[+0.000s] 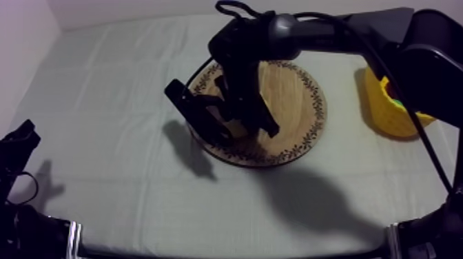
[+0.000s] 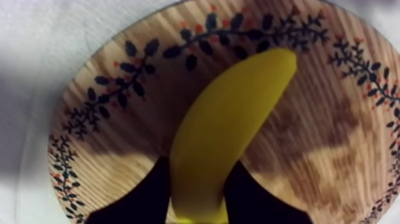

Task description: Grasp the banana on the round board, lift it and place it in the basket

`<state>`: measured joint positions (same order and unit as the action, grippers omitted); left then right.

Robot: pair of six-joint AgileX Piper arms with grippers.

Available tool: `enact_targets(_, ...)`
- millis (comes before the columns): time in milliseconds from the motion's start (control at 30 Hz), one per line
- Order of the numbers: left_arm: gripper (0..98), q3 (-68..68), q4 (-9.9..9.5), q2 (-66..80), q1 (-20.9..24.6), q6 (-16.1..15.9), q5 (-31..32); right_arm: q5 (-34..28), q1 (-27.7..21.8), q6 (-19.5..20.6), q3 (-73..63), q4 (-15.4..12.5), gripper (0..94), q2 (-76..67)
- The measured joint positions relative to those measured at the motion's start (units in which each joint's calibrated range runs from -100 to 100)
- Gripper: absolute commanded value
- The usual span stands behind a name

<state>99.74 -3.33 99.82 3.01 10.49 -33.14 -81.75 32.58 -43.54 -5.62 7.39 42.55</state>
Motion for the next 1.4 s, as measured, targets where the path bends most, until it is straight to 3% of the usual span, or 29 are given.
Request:
enact_targets(400,0.1,0.00,0.00,0.00,0.00,0.02,0.00,-0.77,-0.26,-0.25,1.07,0.74,15.8,-5.17)
enact_targets(1067,0.1,0.00,0.00,0.00,0.00,0.02,0.00,-13.33,-1.74,-6.68,-3.96,1.41,15.5,-29.60)
enact_targets(1400,0.1,0.00,0.00,0.00,0.00,0.02,0.00,-15.00,-1.69,-4.82,-3.00,1.31,16.7,-34.81)
